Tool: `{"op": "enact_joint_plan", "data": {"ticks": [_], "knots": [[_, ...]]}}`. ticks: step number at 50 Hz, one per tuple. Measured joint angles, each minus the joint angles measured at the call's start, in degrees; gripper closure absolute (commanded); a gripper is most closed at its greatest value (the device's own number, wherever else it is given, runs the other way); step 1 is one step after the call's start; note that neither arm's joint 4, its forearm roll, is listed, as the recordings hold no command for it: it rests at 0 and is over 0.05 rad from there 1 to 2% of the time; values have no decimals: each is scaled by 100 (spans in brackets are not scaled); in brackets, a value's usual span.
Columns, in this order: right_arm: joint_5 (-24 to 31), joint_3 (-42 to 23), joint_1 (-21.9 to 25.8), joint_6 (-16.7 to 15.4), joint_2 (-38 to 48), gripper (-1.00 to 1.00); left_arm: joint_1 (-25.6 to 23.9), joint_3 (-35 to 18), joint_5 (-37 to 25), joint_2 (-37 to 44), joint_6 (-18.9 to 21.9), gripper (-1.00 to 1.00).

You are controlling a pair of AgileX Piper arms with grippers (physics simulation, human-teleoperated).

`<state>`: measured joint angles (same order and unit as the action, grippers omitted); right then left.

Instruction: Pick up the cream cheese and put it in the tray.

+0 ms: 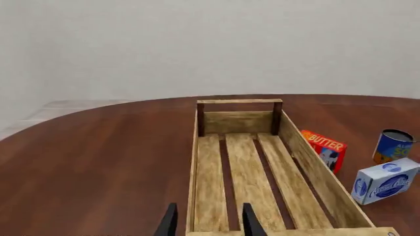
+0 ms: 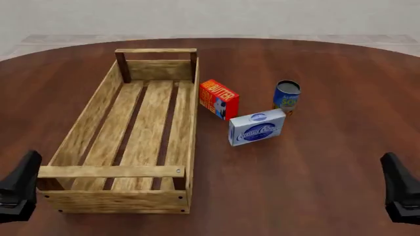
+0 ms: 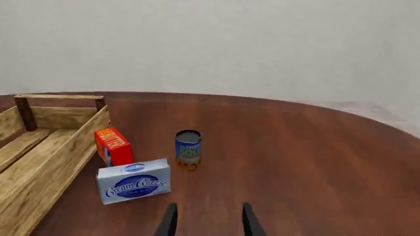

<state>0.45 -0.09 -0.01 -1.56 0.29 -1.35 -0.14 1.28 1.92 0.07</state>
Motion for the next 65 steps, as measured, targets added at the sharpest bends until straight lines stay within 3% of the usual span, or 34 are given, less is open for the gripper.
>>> {"op": "enact_joint_plan", "data": {"ticks": [17,38,49,65], "knots": [[-28,-144,-46,197,185,-100,-29,7,53,63,67,-100],[397,-1463,187,-48,1046,-100,-203,6,147,209,101,-100],[497,-2284,610,-453,1976,-100,-281,-6,144,266,-3,-100],[724,-3417,1258,-1395,3548,-100,-471,-8,162,376,-93,-100]]}}
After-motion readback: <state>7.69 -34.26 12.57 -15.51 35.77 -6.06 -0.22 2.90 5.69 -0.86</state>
